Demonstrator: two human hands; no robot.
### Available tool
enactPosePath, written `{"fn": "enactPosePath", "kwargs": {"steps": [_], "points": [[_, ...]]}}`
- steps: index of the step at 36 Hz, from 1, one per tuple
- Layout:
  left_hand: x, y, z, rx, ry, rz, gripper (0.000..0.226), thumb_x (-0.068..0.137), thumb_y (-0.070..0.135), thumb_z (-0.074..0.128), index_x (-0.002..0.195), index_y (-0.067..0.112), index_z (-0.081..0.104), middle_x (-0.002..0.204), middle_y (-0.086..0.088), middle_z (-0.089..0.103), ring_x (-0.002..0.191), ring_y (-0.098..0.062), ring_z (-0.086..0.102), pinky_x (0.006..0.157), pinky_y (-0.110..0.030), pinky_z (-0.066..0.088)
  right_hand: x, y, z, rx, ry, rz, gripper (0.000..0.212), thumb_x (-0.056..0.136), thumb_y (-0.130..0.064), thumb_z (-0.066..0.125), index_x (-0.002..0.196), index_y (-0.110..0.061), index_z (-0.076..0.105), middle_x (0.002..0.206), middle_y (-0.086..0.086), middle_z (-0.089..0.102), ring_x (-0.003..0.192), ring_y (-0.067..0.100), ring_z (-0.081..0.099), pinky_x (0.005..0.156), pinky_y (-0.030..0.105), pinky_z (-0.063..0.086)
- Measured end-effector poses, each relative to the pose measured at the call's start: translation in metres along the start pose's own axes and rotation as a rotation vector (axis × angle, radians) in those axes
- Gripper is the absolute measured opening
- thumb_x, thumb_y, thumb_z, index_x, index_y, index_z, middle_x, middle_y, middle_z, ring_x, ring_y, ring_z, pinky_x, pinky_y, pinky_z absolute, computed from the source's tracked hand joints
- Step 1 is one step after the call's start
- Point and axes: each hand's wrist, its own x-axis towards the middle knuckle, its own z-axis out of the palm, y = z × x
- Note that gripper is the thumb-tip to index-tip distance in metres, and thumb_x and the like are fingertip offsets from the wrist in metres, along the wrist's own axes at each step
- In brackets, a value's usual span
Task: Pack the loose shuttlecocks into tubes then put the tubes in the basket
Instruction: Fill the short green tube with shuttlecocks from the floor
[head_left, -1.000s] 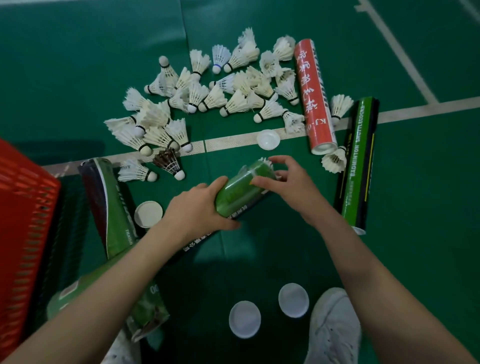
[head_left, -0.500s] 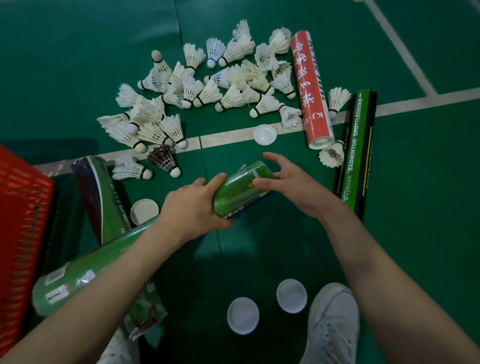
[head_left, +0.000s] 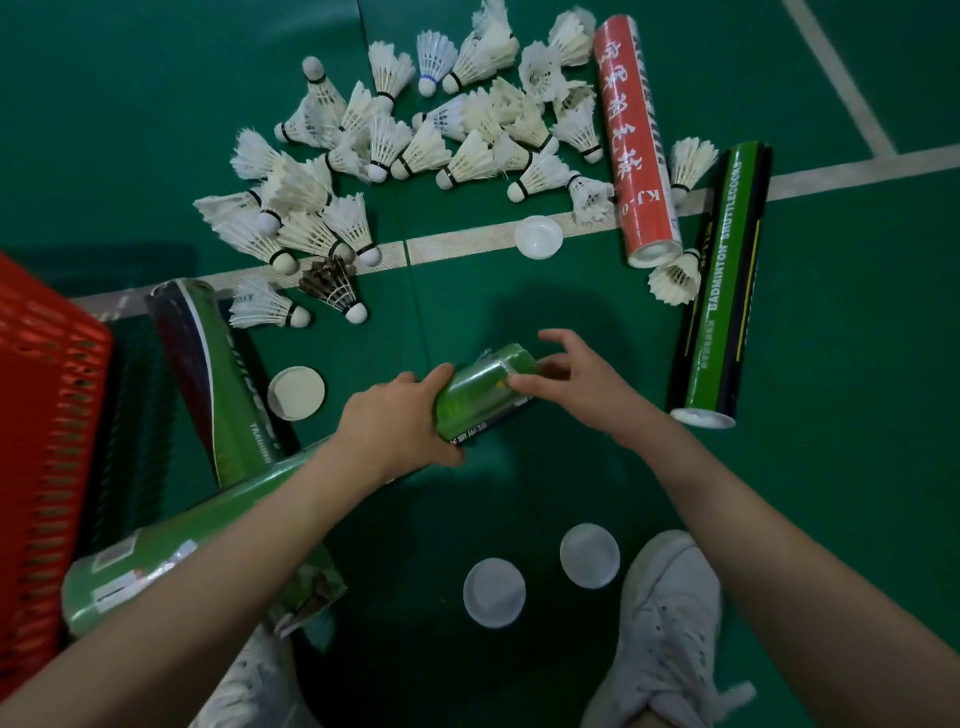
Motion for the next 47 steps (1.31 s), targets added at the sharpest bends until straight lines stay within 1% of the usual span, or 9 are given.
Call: {"fn": "enactPosePath", "kwargs": {"steps": [8,13,19,24,32,36,40,44,47], "points": [[-0.021,0.004,0.028,0.12,-0.084,0.051,0.1,0.067,0.063,0.068,0.147,0.034,0.014,0.119,-0.006,0.053,0.102,-0.03,0.06,0.076,-0.035,0.048,-0.052,0.09,0.012,-0.442,-0.085,0.104,0.075,0.072,-0.039,0.08,0.132,-0.015,0.042,0.128,0.003,0.045,0.117,0.015,0.044,0.095,0.023,0.037],[-0.027,0.018,0.04,0.142,-0.116,0.083,0.101,0.066,0.064,0.069,0.147,0.035,0.015,0.117,-0.007,0.054,0.1,-0.031,0.06,0.076,-0.037,0.05,-0.066,0.119,0.019,-0.789,-0.161,0.001,0.071,0.068,-0.045,0.08,0.122,-0.015,0.045,0.116,0.004,0.039,0.11,0.021,0.035,0.091,0.036,0.039],[-0.031,0.027,0.046,0.139,-0.125,0.092,0.099,0.065,0.063,0.07,0.145,0.035,0.017,0.115,-0.008,0.055,0.099,-0.032,0.06,0.076,-0.038,0.05,-0.064,0.13,0.027,-1.023,-0.166,-0.116,0.051,0.073,-0.029,0.077,0.11,-0.013,0.047,0.112,0.007,0.039,0.105,0.025,0.038,0.076,0.033,0.034],[-0.032,0.027,0.047,0.152,-0.139,0.091,0.099,0.066,0.063,0.069,0.145,0.035,0.017,0.114,-0.007,0.054,0.098,-0.031,0.06,0.076,-0.037,0.05,-0.058,0.134,0.018,-0.784,-0.03,-0.084,0.013,0.089,-0.02,0.06,0.098,-0.012,0.055,0.101,0.006,0.049,0.096,0.024,0.049,0.071,0.031,0.035],[-0.034,0.014,0.036,0.072,-0.103,0.043,0.098,0.066,0.065,0.069,0.144,0.036,0.017,0.114,-0.007,0.054,0.099,-0.031,0.059,0.076,-0.037,0.048,-0.027,0.089,0.002,-0.043,0.495,0.011,0.01,0.094,-0.013,0.055,0.089,-0.011,0.046,0.086,0.003,0.054,0.082,0.02,0.051,0.071,0.033,0.042],[-0.036,0.006,0.027,-0.001,-0.065,0.025,0.097,0.064,0.065,0.07,0.143,0.035,0.021,0.113,-0.008,0.056,0.098,-0.032,0.059,0.078,-0.038,0.05,-0.013,0.056,0.003,0.358,0.451,0.026,0.008,0.094,-0.009,0.056,0.094,-0.015,0.051,0.099,0.003,0.057,0.094,0.019,0.055,0.072,0.026,0.055],[-0.037,0.001,0.015,-0.045,-0.018,0.024,0.098,0.065,0.065,0.069,0.144,0.037,0.019,0.115,-0.006,0.055,0.1,-0.032,0.059,0.08,-0.038,0.05,-0.001,0.034,0.012,0.374,0.363,-0.051,0.02,0.094,-0.006,0.054,0.105,-0.021,0.062,0.095,0.002,0.061,0.09,0.016,0.059,0.068,0.02,0.053],[-0.037,-0.009,0.006,-0.102,0.039,0.014,0.098,0.065,0.065,0.069,0.144,0.036,0.019,0.114,-0.004,0.054,0.1,-0.03,0.059,0.079,-0.038,0.051,0.006,0.022,0.021,0.446,0.271,-0.061,0.032,0.094,0.0,0.049,0.097,-0.028,0.066,0.092,-0.001,0.062,0.091,0.017,0.058,0.082,0.037,0.053],[-0.037,-0.014,0.001,-0.105,0.061,0.017,0.097,0.065,0.065,0.069,0.143,0.037,0.02,0.113,-0.004,0.055,0.1,-0.03,0.059,0.078,-0.037,0.051,0.01,0.015,0.028,0.427,0.243,-0.069,0.034,0.096,-0.004,0.043,0.098,-0.027,0.069,0.106,-0.001,0.067,0.101,0.017,0.06,0.089,0.035,0.047]]}}
